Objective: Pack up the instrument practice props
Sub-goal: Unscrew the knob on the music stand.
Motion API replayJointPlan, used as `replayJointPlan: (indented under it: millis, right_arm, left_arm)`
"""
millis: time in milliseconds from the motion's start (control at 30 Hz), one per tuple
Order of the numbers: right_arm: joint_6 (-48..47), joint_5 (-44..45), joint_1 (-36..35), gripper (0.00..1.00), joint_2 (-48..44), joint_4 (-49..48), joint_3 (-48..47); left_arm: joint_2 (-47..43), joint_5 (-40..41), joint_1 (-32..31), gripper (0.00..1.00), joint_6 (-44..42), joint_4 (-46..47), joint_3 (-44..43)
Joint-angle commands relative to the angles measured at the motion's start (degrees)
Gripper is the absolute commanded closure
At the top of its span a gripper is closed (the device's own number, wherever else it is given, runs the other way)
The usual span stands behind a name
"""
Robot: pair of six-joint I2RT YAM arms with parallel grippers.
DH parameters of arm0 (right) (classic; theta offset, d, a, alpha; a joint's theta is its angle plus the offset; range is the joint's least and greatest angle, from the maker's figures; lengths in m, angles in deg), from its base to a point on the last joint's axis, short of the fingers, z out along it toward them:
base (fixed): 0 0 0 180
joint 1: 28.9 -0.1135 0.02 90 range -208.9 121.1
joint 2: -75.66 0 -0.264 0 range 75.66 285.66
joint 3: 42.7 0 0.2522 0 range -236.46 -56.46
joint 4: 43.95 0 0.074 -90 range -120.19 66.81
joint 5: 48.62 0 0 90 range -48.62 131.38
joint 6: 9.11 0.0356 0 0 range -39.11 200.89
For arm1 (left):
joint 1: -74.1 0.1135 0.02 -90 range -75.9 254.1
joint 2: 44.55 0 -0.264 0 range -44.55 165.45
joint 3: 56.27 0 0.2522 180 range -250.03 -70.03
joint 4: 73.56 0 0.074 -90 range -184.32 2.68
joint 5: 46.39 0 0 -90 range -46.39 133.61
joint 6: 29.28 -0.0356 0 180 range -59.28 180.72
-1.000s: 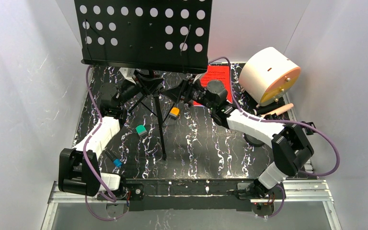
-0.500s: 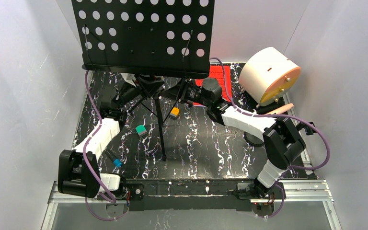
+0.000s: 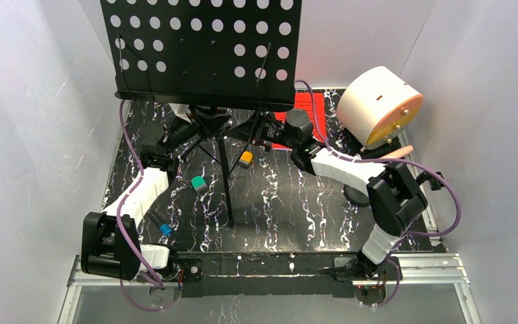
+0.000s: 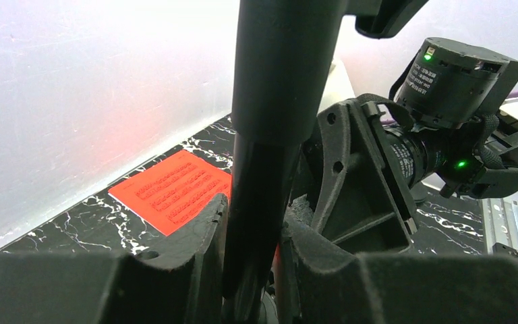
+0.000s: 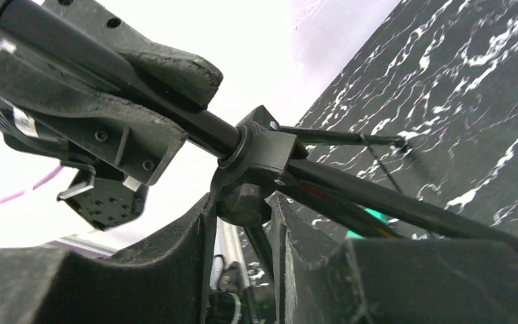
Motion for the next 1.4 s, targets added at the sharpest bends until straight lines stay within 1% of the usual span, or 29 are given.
replayJointPlan:
  millis: [0,133,267,300,367,467,533,567,633,667,767,833,900,1033,1067,1133,1267,1367]
  right_arm:
    - [-16.5,-2.8,-0.6,0.99,-1.3,-3.2,1.3]
    - [-39.3,-4.8,-1.9,0.99,-3.5,-2.5,3.6]
    - [-64.3,-6.9,-3.5,0.99,-4.9,1.2,5.3]
    - [-69.4,-7.0,-3.8,0.99,-5.4,1.2,6.1]
    - [-77.6,-5.7,-4.3,0.99,-6.0,1.3,7.2]
    - [-87.1,-2.7,-5.4,0.99,-7.1,2.6,7.7]
    - [-89.9,-0.5,-5.9,0.99,-8.0,1.7,8.0]
    - [-88.4,-0.2,-5.9,0.99,-8.2,1.5,7.7]
    - [-82.1,-0.1,-5.4,0.99,-8.5,2.0,6.4]
    - [-77.7,0.4,-5.3,0.94,-8.7,1.6,6.0]
    - [-60.4,4.7,-4.8,0.67,-9.9,-2.6,7.3]
    - [-48.3,6.9,-4.6,0.55,-10.8,-3.7,8.4]
    - [-39.2,10.4,-4.5,0.46,-11.5,-2.7,8.5]
    - [-23.7,16.0,-4.3,0.39,-11.9,2.9,7.1]
    - [-19.4,17.0,-4.1,0.35,-11.7,3.9,6.6]
    - [-13.0,15.9,-4.0,0.32,-11.1,4.3,5.9]
    - [-1.2,14.9,-3.9,0.32,-9.4,4.7,4.5]
    - [3.3,14.8,-3.9,0.32,-8.4,3.1,3.8]
  left_arm:
    - [-1.3,0.3,-0.6,1.0,5.3,-2.2,0.4]
    - [-0.9,0.0,-0.6,1.0,6.1,-2.5,0.0]
    - [-0.9,-0.3,-0.6,1.0,6.5,-2.5,-0.2]
    - [-0.8,-0.3,-0.6,1.0,6.6,-2.6,-0.2]
    - [-0.5,-0.4,-0.6,1.0,6.8,-2.6,-0.3]
    - [0.0,-0.6,-0.6,1.0,7.2,-2.8,-0.6]
    - [0.1,-0.8,-0.6,1.0,7.3,-2.9,-0.8]
    - [0.0,-0.8,-0.6,1.0,7.2,-2.9,-0.8]
    - [-0.1,-1.0,-0.6,1.0,7.0,-3.0,-0.8]
    - [-0.2,-0.9,-0.6,1.0,6.9,-3.0,-0.8]
    - [-0.4,-1.0,-0.6,1.0,6.5,-3.3,-0.8]
    - [-0.5,-1.0,-0.6,1.0,6.3,-3.4,-0.8]
    - [-0.5,-1.1,-0.6,1.0,6.2,-3.5,-0.8]
    - [-0.6,-1.1,-0.6,1.0,6.0,-3.6,-0.7]
    - [-0.6,-1.0,-0.6,1.0,5.9,-3.6,-0.8]
    - [-0.6,-1.0,-0.6,1.0,5.9,-3.7,-0.8]
    - [-0.7,-1.2,-0.6,1.0,5.6,-3.9,-0.8]
    - [-0.7,-1.1,-0.6,1.0,5.5,-4.0,-0.7]
